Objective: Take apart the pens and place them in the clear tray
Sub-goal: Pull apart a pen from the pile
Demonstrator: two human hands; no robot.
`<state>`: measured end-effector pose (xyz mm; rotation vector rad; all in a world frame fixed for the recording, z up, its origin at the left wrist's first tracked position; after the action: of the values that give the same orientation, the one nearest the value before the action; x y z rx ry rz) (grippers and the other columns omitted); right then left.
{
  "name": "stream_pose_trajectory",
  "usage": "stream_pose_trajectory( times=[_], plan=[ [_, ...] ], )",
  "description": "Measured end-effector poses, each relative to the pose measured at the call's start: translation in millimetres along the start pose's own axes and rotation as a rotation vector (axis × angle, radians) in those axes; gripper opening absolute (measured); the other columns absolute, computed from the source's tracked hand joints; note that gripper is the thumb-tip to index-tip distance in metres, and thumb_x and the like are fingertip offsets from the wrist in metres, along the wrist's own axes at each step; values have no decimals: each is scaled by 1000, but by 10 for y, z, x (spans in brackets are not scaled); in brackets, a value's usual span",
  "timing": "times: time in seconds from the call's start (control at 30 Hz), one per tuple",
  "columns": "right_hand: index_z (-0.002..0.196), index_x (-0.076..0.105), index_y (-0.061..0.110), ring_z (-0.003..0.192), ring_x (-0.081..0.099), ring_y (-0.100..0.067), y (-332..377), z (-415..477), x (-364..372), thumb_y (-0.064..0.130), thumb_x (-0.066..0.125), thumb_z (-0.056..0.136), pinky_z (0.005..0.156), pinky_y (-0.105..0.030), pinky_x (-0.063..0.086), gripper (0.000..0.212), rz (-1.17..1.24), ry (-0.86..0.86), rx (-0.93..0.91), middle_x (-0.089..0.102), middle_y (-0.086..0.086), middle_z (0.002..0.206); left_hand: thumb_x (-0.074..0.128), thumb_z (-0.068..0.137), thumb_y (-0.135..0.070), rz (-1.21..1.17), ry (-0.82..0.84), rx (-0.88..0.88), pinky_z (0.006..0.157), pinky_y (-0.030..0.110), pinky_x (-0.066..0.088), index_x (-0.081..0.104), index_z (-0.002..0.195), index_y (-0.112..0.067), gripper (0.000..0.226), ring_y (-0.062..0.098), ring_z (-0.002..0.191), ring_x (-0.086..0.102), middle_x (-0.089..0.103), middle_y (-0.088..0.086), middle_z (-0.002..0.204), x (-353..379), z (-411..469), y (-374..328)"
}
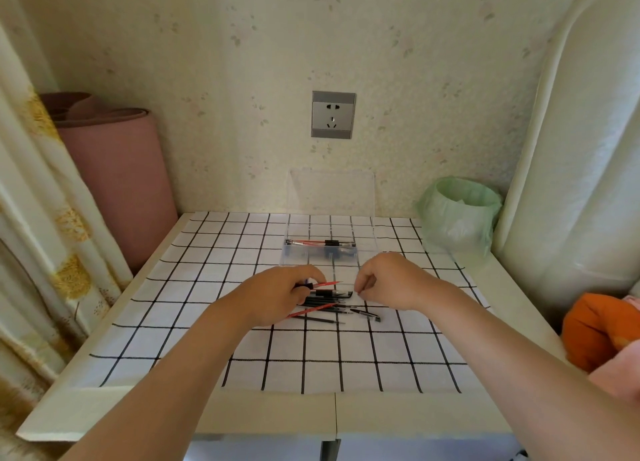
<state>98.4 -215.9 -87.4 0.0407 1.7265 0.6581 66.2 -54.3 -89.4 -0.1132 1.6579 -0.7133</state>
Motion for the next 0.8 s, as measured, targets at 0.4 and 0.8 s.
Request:
stream_pose_trajectory(
  times=[0.4, 0.8],
  plan=[
    [85, 74, 19, 46, 57, -10, 195, 3, -121, 11, 78, 81, 55, -25, 51, 9, 451, -120, 8, 71, 4, 80, 44, 101, -26, -36, -11, -5, 71, 30, 51, 53, 113, -46, 25, 13, 74, 59, 62, -7, 86, -25, -11, 17],
    [91, 75, 17, 50, 56, 5, 382, 43, -54, 13, 78, 82, 51, -18, 48, 11, 447, -109, -36, 68, 7, 80, 45, 101, -25, -75, -24, 4, 61, 19, 45, 54, 113, -42, 23, 4, 59, 52, 63, -8, 86, -85, -30, 6]
  ],
)
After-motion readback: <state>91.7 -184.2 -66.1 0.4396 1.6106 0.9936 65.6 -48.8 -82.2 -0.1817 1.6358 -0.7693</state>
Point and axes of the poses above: each hand's wrist, its own z-axis towards the middle knuckle, its own x-axis out of the palm, y = z × x, the point moved 10 cm from there along z, towards the middle knuckle
